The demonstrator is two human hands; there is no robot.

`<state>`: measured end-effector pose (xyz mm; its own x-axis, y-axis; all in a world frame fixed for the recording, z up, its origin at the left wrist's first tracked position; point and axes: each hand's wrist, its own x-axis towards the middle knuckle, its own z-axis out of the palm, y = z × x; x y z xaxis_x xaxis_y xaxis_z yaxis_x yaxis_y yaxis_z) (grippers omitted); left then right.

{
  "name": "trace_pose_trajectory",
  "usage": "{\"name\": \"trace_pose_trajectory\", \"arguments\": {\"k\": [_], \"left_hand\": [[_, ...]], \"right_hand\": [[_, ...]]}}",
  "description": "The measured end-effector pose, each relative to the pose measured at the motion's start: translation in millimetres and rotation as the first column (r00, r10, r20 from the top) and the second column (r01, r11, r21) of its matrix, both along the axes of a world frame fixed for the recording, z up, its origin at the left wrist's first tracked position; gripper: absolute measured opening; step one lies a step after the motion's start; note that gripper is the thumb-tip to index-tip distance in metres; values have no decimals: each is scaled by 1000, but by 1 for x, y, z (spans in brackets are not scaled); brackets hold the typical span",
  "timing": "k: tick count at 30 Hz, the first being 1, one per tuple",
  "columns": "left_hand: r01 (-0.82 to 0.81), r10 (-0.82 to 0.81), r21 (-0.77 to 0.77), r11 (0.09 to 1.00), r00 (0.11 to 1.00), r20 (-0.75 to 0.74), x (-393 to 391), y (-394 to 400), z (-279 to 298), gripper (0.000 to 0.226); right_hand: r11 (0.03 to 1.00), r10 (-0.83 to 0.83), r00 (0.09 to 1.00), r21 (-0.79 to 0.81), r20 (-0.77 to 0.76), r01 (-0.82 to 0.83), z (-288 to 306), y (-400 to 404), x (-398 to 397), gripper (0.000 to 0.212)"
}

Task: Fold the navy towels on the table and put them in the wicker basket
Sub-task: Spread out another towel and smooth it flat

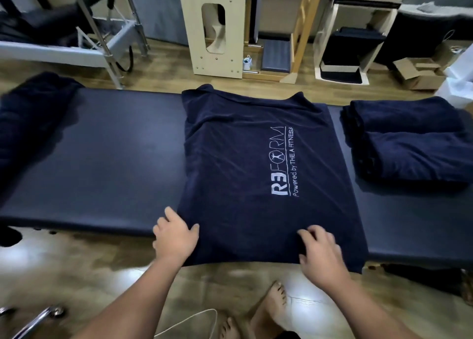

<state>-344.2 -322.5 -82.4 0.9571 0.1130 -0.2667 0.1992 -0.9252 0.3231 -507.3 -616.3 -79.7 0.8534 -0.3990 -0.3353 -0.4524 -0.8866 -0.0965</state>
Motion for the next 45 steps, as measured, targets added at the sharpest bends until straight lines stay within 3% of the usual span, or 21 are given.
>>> {"name": "trace_pose_trajectory", "arguments": {"k": [3, 7, 9, 11, 12, 13, 15, 17, 19, 21, 22, 25, 27, 30, 34, 38, 41, 45], "left_hand": [[157, -157, -11, 987, 988, 2, 2, 7, 3, 39], [287, -271, -314, 905, 958, 96, -1, 1, 2, 22], [147, -99, -329, 933, 983, 157, 5, -3, -1, 31], [-167, 172, -414, 895, 985, -25, 19, -1, 4, 48], [-234, 203, -421, 876, 972, -116, 25, 0, 5, 45], [-219, 159, -419, 881, 972, -172, 29, 1, 8, 37], [-90, 34, -392, 916, 988, -148, 30, -3, 16, 30], [110, -138, -352, 930, 989, -55, 27, -13, 21, 47], [340, -373, -376, 862, 928, -17, 25, -23, 22, 52], [467, -533, -430, 773, 845, -41, 23, -31, 20, 37], [456, -523, -427, 781, 851, -46, 23, -32, 15, 34], [207, -237, -361, 909, 971, -39, 26, -31, 3, 29], [92, -122, -325, 941, 990, -72, 28, -33, 0, 37], [96, -142, -260, 961, 977, -162, 32, -43, 8, 42], [251, -262, -82, 965, 949, -177, 43, -50, 14, 32], [-41, 32, -156, 987, 998, -63, 72, -9, 20, 23], [-238, 247, -173, 956, 969, 29, 95, 46, 27, 22], [-51, 51, 0, 999, 992, 113, 79, 50, 25, 16]], "right_hand": [[980, 196, 979, 21, -53, -196, -1, 34, 28, 68], [967, 219, 971, 156, -99, -202, 0, 61, 64, 76], [966, 176, 973, 214, -152, -141, 0, 66, 80, 79], [966, 185, 959, 217, -214, -138, -3, 67, 91, 83], [966, 202, 949, 207, -243, -153, -5, 68, 94, 86], [966, 219, 938, 192, -268, -171, -7, 68, 97, 89], [965, 244, 923, 167, -298, -201, -9, 66, 100, 91], [962, 265, 912, 147, -312, -229, -4, 64, 108, 89], [962, 265, 914, 143, -307, -231, 7, 64, 119, 84], [958, 280, 911, 151, -301, -245, 15, 65, 130, 84], [954, 295, 906, 154, -303, -259, 17, 65, 134, 84], [943, 331, 888, 146, -319, -299, 17, 72, 138, 83], [939, 343, 878, 137, -332, -315, 12, 75, 137, 82], [937, 349, 876, 130, -333, -324, 2, 75, 140, 77], [934, 355, 878, 163, -322, -318, 9, 66, 152, 66], [946, 322, 868, 162, -379, -280, 17, 60, 161, 94], [946, 325, 844, 146, -427, -290, 15, 66, 163, 108], [944, 329, 837, 123, -438, -306, 13, 69, 163, 113]]}}
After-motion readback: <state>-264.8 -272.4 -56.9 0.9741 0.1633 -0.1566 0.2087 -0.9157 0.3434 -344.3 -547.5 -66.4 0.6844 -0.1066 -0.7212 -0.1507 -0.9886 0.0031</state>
